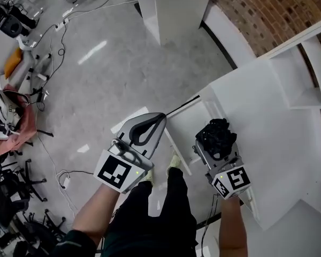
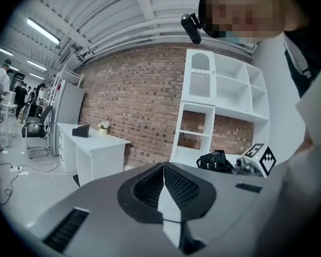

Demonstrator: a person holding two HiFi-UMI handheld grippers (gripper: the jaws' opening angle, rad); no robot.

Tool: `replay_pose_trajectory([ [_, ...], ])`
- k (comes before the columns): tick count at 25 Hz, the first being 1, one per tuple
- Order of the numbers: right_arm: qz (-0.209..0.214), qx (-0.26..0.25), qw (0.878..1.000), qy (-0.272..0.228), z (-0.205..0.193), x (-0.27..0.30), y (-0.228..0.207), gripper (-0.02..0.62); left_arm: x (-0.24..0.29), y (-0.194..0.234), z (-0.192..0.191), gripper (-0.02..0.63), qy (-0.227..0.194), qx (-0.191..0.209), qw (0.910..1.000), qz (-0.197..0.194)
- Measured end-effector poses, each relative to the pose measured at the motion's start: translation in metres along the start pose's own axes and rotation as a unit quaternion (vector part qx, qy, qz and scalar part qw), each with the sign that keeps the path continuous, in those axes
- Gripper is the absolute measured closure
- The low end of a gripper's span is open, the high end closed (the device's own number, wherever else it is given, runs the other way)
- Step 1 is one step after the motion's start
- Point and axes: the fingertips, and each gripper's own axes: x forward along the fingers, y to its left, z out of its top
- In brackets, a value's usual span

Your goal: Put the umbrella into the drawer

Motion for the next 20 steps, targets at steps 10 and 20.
replay_pose_trajectory([
  [10,0.013,-0.041,0.995,0.094,-0.161,0.06,-0.043,0.362,0.053,0.018,-0.125,0.598,0.036,-0.016,0.9992,-0.002],
  [20,0.024,-0.119,0.971,0.207,-0.274,0.098,-0.06,0.363,0.079,0.015,-0.196,0.598,0.063,-0.035,0.9973,-0.013],
])
